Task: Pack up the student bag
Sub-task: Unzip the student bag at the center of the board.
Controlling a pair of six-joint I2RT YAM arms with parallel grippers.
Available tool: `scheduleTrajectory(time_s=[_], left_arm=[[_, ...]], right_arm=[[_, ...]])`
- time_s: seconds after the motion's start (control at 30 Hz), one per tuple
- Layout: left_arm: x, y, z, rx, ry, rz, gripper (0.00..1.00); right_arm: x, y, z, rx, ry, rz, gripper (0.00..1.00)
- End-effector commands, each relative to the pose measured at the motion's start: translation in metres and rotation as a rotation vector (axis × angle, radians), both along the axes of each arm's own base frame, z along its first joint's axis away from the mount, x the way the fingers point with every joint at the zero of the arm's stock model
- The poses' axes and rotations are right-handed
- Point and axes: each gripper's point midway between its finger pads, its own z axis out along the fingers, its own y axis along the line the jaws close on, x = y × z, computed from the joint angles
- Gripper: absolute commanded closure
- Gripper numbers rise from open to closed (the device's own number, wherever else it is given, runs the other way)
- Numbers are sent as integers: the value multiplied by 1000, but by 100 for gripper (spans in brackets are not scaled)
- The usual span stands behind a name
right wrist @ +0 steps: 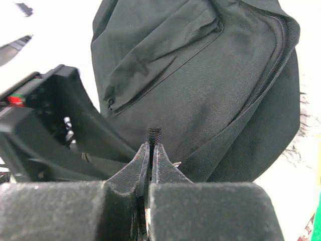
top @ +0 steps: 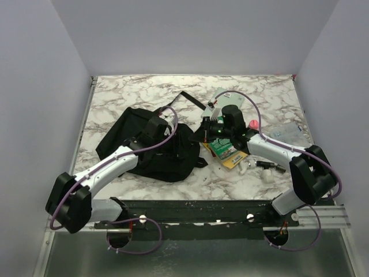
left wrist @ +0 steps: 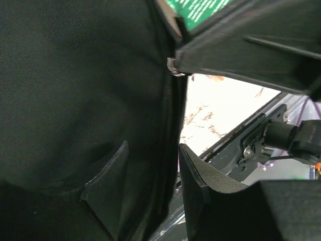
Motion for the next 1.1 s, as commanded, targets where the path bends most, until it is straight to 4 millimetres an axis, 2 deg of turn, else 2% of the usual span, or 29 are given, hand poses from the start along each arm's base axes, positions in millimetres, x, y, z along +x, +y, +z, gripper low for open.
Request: scheduleTrajectory(time_s=[0.0,0.17,0.3,0.33,0.43,0.5,0.57,0.73,0.93,1.07], left_arm=[[6,-14,-9,-12,-6,-51,53],[2,-24,-19,-42,6,-75,41],[10,-23,-30,-2,12,-47,42],[13,-23,-32,7,13,-43,45],[15,-24,-37,18,20,-40,77],[11,-23,-37,14,12,-45,87],[4,-20,-40,21,2,-55,92],[-24,-2,-51,35,-7,-58,97],[-66,-1,-62,-3,9,-116,100],[-81,-2,-62,-41,25,-135,98]], right_arm=[[-9,4,19,63,-22,45,99],[-11,5,18,73,-9,55,99],[-14,5,21,85,-6,57,99],[-14,5,22,89,-5,57,99],[-12,4,24,89,-4,38,99],[-7,3,25,82,3,6,99],[4,1,25,73,23,-67,99],[49,-11,20,80,89,-233,99],[99,8,1,141,109,-194,99],[108,15,-3,137,82,-162,99]])
